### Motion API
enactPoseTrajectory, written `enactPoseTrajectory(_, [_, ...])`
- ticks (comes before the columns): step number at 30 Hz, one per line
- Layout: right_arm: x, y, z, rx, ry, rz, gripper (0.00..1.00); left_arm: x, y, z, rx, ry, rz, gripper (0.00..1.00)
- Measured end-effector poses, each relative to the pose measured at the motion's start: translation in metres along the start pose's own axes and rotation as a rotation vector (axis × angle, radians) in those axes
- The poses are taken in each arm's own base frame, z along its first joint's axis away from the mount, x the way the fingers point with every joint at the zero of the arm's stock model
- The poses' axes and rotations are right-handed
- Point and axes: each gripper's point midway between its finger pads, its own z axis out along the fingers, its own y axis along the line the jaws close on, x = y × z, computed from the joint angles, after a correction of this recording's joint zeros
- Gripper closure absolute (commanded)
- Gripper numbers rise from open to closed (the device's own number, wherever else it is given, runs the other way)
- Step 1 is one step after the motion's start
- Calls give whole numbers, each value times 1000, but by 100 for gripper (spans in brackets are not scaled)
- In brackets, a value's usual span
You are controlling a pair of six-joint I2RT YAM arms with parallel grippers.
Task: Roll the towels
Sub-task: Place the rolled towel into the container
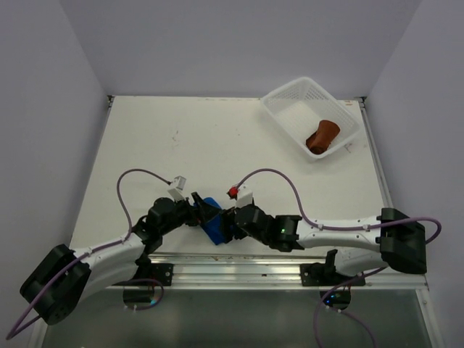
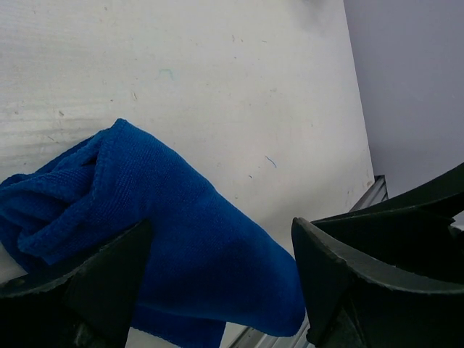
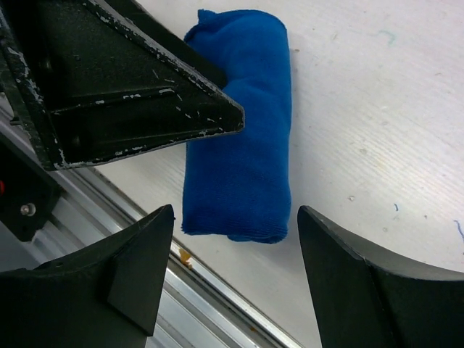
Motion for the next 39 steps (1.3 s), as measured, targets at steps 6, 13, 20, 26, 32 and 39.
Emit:
enactPoseTrajectory(6, [3,8,8,-79,12,81,26,0,0,-4,-1,-5,-15,18])
enactPoseTrajectory(13, [10,4,20,-85,38,113,24,2,1,-6,-7,-2,-16,19])
enactPoseTrajectory(20, [22,3,33,-89,73,119,23,1,1,-9,-8,-4,-23,20])
enactPoseTrajectory(26, [35,9,42,-115,112,137,24,3,3,-11,-20,-1,-26,20])
enactPoseTrajectory(32, [44,10,44,-128,131,158,31,4,4,-13,-27,2,-27,20])
enactPoseTrajectory(39, [45,11,44,-133,135,161,38,4,6,-15,-34,2,-28,22])
